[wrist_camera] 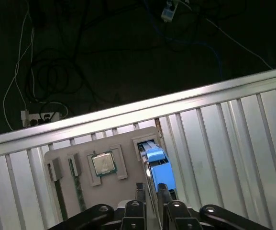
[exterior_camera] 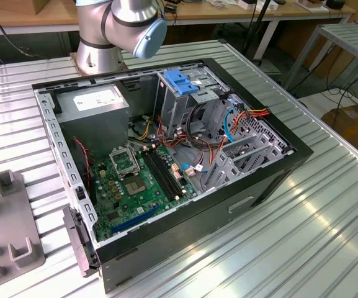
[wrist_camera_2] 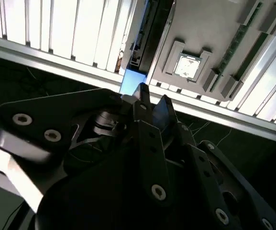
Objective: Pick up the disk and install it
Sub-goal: 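Pick up the disk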
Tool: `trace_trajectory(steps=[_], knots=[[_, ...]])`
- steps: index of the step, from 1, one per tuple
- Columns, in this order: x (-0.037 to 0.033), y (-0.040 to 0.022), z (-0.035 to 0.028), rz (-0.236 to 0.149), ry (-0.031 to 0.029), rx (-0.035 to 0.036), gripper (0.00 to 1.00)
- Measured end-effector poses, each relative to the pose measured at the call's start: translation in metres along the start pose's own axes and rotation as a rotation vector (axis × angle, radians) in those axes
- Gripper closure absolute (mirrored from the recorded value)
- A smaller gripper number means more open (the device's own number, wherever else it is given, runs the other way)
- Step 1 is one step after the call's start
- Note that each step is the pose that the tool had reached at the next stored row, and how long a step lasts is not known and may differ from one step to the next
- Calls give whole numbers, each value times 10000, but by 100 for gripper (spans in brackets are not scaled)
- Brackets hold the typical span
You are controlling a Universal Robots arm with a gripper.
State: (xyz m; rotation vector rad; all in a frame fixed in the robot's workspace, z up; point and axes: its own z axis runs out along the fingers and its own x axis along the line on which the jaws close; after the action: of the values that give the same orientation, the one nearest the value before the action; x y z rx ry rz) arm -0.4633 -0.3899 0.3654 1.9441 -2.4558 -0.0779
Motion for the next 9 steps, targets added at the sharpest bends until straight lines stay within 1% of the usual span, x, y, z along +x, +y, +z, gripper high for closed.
trace_trajectory(steps=[2, 3, 4, 5, 6, 7, 9], knots=[[-12, -3, 12, -161, 6, -1, 71], [-17, -2, 24, -411, 17, -7, 58], [-24, 0, 31, -528, 23, -4, 58], [-34, 1, 41, -606, 25, 11, 53], [-47, 4, 56, -666, 25, 35, 53], [-54, 6, 67, -701, 26, 51, 46], [-57, 11, 93, -742, 21, 101, 46]])
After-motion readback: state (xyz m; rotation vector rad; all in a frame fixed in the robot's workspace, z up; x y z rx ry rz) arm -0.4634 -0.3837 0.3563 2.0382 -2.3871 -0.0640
